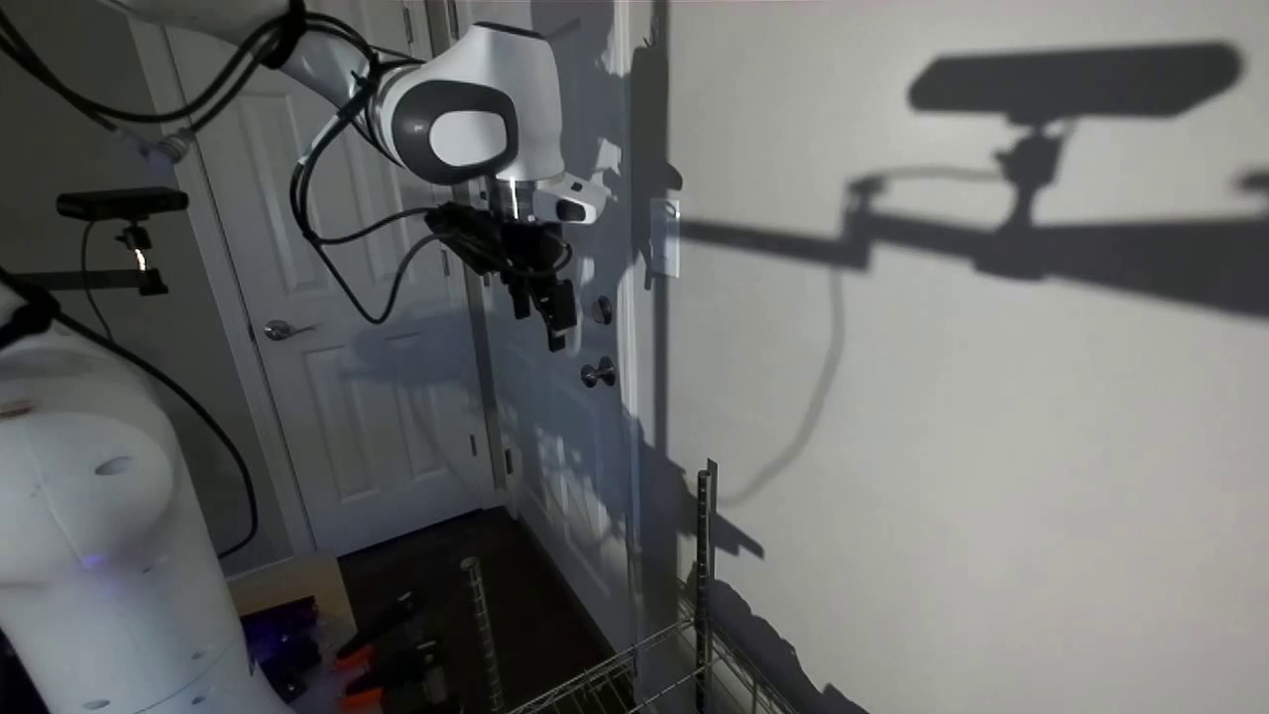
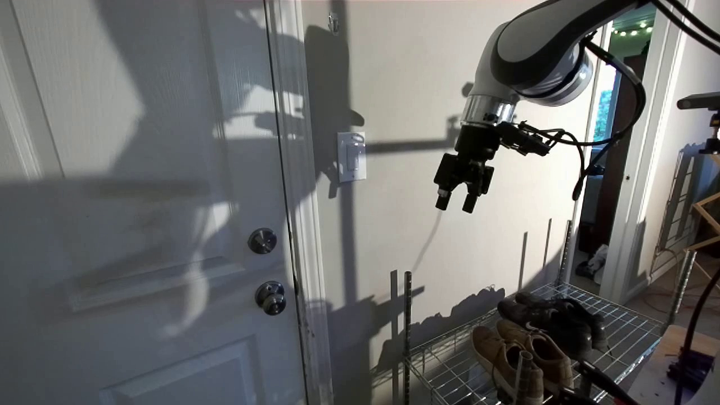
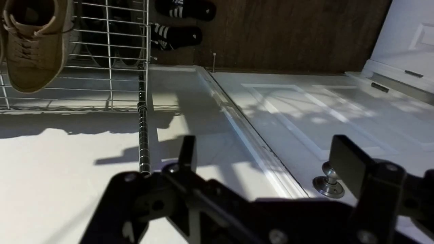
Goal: Turn on the light switch.
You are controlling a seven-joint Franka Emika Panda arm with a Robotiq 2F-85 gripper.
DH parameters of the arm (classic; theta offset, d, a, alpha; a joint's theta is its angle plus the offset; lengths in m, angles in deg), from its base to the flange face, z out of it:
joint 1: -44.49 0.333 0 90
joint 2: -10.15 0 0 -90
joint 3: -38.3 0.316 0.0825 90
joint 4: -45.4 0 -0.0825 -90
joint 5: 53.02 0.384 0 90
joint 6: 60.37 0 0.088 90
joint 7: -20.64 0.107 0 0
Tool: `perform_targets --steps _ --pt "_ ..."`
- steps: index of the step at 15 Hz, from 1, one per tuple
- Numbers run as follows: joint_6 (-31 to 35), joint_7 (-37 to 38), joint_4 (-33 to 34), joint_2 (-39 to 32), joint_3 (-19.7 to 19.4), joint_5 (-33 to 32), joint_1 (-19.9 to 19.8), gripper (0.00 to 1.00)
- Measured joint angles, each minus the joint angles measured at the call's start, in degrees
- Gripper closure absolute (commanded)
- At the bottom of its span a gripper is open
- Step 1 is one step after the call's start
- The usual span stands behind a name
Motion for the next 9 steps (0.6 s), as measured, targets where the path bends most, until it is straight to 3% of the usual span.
perform_targets --steps 9 --pt "15.81 -0.46 -3.75 -0.90 2.31 -7.62 -0.35 0.00"
